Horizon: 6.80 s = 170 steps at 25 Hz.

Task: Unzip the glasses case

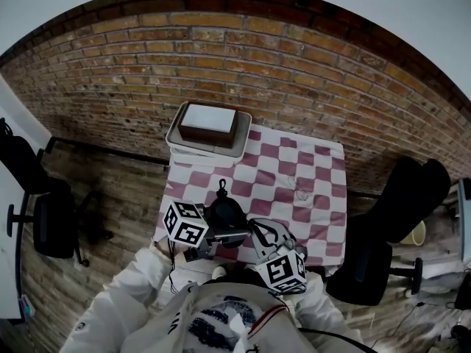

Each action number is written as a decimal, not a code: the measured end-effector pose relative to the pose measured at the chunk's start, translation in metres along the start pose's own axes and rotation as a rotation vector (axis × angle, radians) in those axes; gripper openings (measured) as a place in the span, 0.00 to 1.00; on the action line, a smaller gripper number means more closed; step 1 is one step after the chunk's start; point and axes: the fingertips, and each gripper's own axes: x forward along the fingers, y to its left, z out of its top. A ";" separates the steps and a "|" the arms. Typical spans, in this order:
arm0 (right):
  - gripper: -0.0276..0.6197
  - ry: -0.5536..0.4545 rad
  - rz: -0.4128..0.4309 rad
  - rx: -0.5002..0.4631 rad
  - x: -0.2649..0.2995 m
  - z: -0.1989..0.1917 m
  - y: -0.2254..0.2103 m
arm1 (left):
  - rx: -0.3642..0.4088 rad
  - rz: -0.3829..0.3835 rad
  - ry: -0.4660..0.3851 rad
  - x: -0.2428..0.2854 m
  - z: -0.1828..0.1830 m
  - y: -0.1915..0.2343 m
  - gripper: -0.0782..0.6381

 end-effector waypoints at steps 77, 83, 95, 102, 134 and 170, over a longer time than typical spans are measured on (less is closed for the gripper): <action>0.07 -0.036 0.036 -0.041 -0.023 0.002 -0.016 | 0.032 -0.024 0.312 0.042 -0.061 -0.019 0.46; 0.08 -0.056 0.165 0.117 -0.030 -0.012 -0.034 | 0.046 -0.017 0.312 0.064 -0.055 -0.014 0.46; 0.09 -0.158 0.268 0.257 -0.054 -0.023 -0.094 | 0.046 0.063 0.234 0.097 -0.020 0.009 0.46; 0.27 -0.244 0.427 0.345 -0.061 -0.015 -0.079 | 0.089 0.053 0.248 0.113 -0.023 -0.002 0.46; 0.47 -0.212 0.558 0.546 -0.044 -0.013 -0.063 | 0.221 -0.002 0.311 0.133 -0.026 -0.012 0.46; 0.46 -0.401 0.426 0.957 -0.065 -0.030 -0.115 | 0.072 0.068 -0.331 0.133 0.016 -0.017 0.53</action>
